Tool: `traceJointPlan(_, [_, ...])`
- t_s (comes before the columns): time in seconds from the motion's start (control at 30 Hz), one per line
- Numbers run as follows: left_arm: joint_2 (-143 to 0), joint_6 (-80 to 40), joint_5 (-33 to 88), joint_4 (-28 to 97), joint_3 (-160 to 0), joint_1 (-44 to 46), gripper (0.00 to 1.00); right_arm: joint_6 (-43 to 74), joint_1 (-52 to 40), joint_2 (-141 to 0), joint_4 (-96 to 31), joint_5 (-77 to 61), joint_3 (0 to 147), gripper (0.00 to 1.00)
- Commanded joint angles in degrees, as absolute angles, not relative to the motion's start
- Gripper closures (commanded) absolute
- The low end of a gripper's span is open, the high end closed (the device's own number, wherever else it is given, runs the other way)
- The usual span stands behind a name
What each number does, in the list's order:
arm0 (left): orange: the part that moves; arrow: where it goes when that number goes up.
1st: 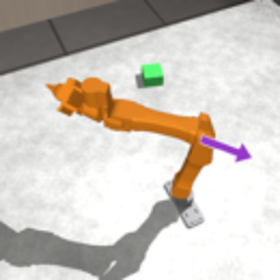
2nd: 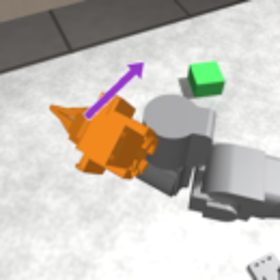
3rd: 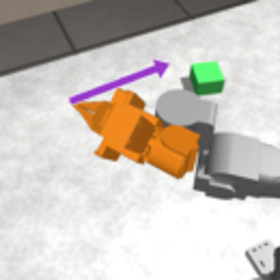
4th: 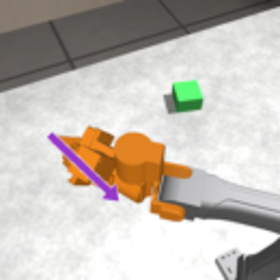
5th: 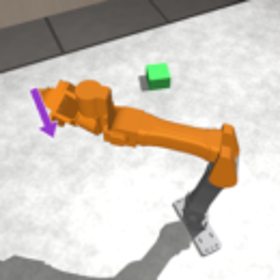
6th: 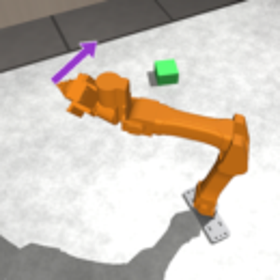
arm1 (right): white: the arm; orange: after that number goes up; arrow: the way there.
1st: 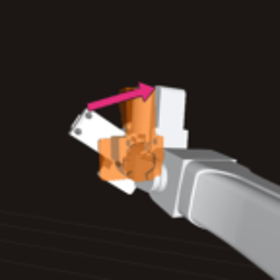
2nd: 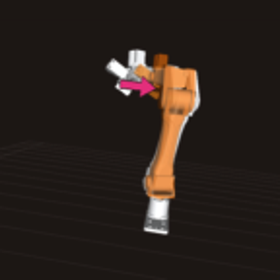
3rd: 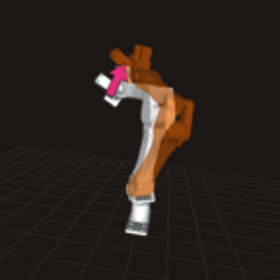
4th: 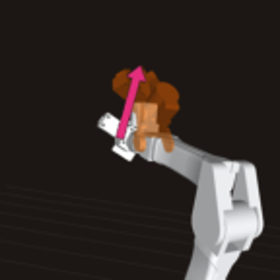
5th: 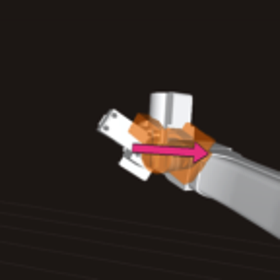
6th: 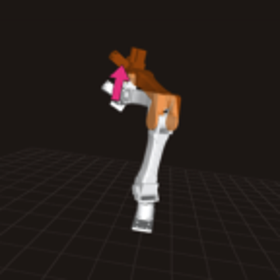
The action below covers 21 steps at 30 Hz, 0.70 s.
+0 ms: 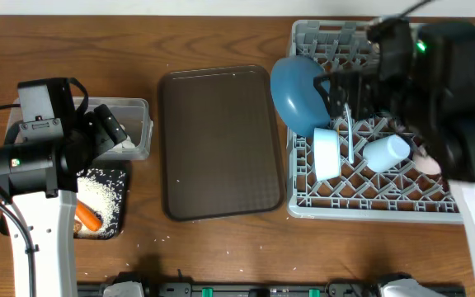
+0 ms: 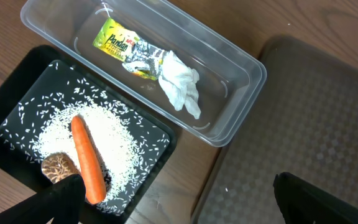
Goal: Sort waste into correct bins and load items into the dishwasher rack
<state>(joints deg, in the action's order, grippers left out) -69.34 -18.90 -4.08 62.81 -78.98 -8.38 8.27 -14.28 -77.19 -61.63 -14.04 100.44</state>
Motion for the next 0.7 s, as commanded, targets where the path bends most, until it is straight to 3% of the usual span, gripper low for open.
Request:
traceJointPlan(0.0, [-69.30, -18.74, -4.56, 62.96, -79.09, -8.62, 0.02, 7.60, -14.63, -74.65, -65.14, -15.16, 100.49, 0.01])
traceJointPlan(0.2, [-69.30, -18.76, -4.56, 62.96, -79.09, -8.62, 0.02, 6.52, -14.55, -68.86, -75.29, -0.16, 100.38, 0.01])
traceJointPlan(0.4, [-69.30, -18.74, -4.56, 62.96, -79.09, -8.62, 0.02, 6.83, -14.55, -61.73, -77.21, 5.91, 97.06, 0.01])
traceJointPlan(0.53, [-69.30, -18.74, -4.56, 62.96, -79.09, -8.62, 0.02, 6.74, -13.30, -54.11, -68.51, 8.32, 86.13, 0.01])
traceJointPlan(0.67, [-69.30, -18.76, -4.56, 62.98, -79.09, -8.62, 0.02, 6.63, -10.04, -42.89, -51.40, 8.82, 64.53, 0.01])
